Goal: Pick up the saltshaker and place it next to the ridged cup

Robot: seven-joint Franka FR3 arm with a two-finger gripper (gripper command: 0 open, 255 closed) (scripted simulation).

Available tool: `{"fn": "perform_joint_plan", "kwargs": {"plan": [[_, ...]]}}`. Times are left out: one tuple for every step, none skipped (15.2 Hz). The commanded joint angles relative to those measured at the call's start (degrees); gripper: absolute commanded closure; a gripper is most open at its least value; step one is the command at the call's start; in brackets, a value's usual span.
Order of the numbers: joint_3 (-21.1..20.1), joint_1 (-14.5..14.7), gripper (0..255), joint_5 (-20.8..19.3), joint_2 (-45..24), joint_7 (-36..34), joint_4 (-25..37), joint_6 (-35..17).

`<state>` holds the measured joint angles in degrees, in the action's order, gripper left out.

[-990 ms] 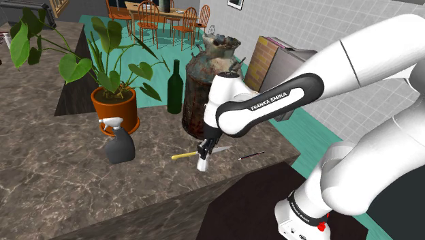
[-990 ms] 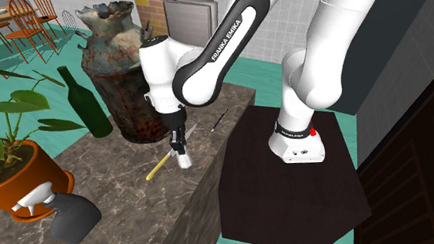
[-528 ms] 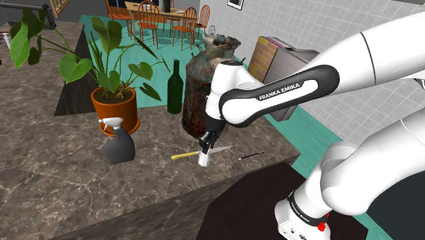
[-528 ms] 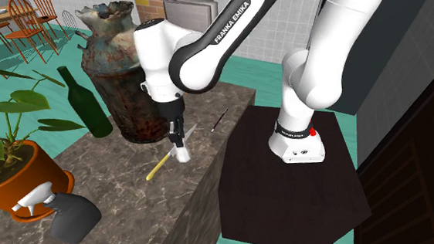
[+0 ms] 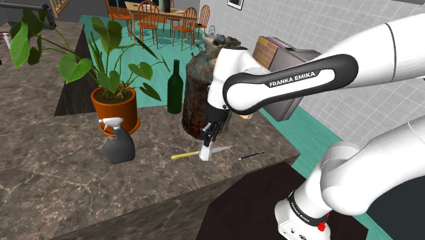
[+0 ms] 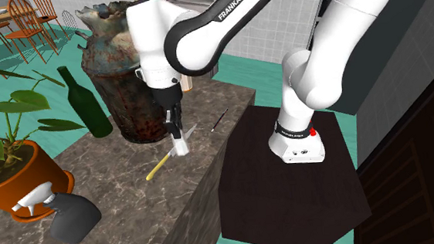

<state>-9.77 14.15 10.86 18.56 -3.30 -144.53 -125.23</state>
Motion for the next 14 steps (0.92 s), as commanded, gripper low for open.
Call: {"fn": "perform_joint_plan", "kwargs": {"plan": [[0.1, 0.0, 255, -0.1, 1.0, -0.2, 0.8, 1.8], [0.2, 0.0, 255, -0.2, 1.4, -0.2, 1.3, 2.7], [0.2, -0.1, 255, -0.2, 1.7, -0.3, 1.8, 3.6], [0.3, -0.1, 255, -0.3, 2.1, -0.4, 2.3, 4.4], [0.3, -0.1, 255, -0.3, 2.5, -0.5, 2.8, 5.3], [0.4, -0.1, 255, -0.4, 2.8, -0.5, 3.3, 6.1], [0.4, -0.1, 255, -0.4, 3.1, -0.6, 3.8, 6.9], [0.5, -0.1, 255, -0.5, 3.4, -0.7, 4.4, 7.8], [0.6, -0.2, 255, -0.5, 3.7, -0.7, 4.9, 8.6], [0.6, -0.2, 255, -0.6, 3.9, -0.8, 5.5, 9.4], [0.7, -0.2, 255, -0.6, 4.2, -0.9, 6.1, 10.2], [0.7, -0.2, 255, -0.7, 4.4, -1.0, 6.6, 11.1], [0.8, -0.2, 255, -0.8, 4.6, -1.0, 7.2, 11.9], [0.8, -0.3, 255, -0.8, 4.9, -1.1, 7.8, 12.7]]}}
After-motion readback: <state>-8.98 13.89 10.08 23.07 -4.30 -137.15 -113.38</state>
